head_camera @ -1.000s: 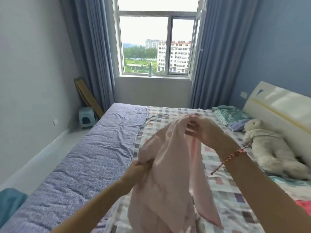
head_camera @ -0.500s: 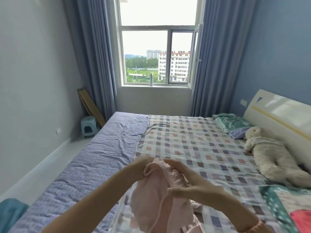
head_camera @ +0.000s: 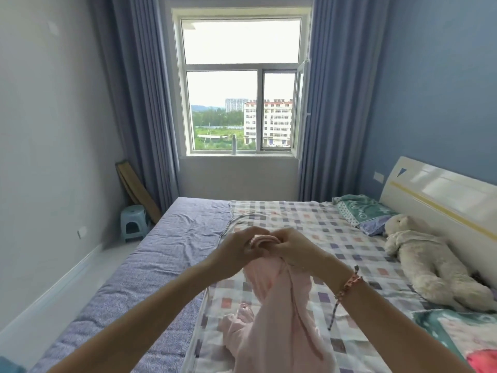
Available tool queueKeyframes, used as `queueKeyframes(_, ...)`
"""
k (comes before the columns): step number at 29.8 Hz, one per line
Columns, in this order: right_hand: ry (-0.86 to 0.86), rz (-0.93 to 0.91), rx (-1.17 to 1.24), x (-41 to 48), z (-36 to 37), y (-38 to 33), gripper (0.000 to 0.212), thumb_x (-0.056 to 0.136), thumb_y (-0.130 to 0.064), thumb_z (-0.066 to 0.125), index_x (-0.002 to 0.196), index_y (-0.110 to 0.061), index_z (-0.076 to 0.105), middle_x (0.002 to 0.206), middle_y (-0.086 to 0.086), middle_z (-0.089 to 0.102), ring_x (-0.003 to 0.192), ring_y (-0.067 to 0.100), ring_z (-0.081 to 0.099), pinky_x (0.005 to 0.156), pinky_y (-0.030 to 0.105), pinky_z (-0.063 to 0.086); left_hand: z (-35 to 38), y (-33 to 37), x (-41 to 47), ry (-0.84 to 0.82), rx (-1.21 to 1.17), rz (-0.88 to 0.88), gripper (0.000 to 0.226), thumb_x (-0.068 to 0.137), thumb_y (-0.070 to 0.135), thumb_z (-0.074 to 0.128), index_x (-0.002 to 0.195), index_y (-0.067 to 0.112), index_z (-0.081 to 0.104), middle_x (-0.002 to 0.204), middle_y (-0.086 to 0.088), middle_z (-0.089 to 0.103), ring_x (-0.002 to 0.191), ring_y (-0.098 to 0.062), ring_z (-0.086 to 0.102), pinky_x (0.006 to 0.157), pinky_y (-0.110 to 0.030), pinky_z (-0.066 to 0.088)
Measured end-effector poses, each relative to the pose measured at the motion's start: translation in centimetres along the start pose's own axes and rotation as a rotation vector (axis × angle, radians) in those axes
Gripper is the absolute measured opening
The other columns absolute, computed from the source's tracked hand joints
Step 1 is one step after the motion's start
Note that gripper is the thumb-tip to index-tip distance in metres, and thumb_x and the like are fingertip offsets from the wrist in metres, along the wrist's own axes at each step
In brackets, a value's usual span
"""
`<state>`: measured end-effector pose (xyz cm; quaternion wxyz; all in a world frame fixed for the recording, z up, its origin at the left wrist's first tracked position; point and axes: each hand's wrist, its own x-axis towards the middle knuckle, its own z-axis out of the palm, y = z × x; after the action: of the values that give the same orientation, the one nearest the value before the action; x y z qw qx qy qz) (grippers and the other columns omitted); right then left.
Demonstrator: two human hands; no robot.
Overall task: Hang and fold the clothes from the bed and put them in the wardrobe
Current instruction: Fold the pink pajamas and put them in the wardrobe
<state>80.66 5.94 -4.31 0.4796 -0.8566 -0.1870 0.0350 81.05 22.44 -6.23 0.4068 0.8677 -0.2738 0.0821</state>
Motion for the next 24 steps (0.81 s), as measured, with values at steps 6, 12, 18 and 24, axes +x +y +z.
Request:
queueKeyframes(6, 0.243, 0.021, -0.423, 0.3, -0.4, 1.1, 0.007, 0.075, -0.005, 0.052, 0.071, -0.008, 0.056, 0.065, -0.002, 0.052, 0.065, 0.015, 0.051, 0.050, 0.022, 0.034, -3.8, 1.5, 1.6, -0.132, 0.392, 0.067, 0.020, 0.095, 0.007, 0.044, 0.088, -0.002, 0.060, 0.077, -0.004, 0.055, 0.076, -0.019, 0.053, 0.065, -0.025, 0.037)
queueKeyframes(12, 0.407, 0.192, -0.363, 1.3, -4.1, 2.7, 0.008, 0.080, -0.009, 0.052, 0.076, -0.015, 0.054, 0.069, 0.000, 0.056, 0.069, 0.020, 0.056, 0.053, 0.026, 0.042, -12.0, 1.6, 4.9, -0.037, 0.618, -0.018, 0.027, 0.099, 0.013, 0.036, 0.093, 0.001, 0.059, 0.087, -0.010, 0.063, 0.082, -0.024, 0.061, 0.074, -0.033, 0.048)
queueKeyframes(18, 0.355, 0.108, -0.284, 3.2, -11.5, -0.4, 0.009, 0.090, -0.014, 0.059, 0.081, -0.013, 0.060, 0.079, 0.005, 0.063, 0.074, 0.022, 0.063, 0.061, 0.028, 0.054, -20.2, 1.7, 6.1, -0.068, 0.687, -0.192, 0.025, 0.099, 0.011, 0.040, 0.080, 0.013, 0.057, 0.074, 0.000, 0.056, 0.066, -0.010, 0.052, 0.058, -0.015, 0.040)
queueKeyframes(24, 0.395, -0.104, -0.101, 3.1, -16.1, -9.4, 0.023, 0.094, -0.029, 0.053, 0.090, -0.011, 0.067, 0.085, 0.000, 0.065, 0.076, 0.012, 0.060, 0.059, 0.018, 0.042, -26.0, 6.9, 6.6, 0.194, 0.510, -0.125, 0.025, 0.097, 0.016, 0.046, 0.077, 0.004, 0.056, 0.070, -0.005, 0.053, 0.067, -0.017, 0.052, 0.057, -0.018, 0.037)
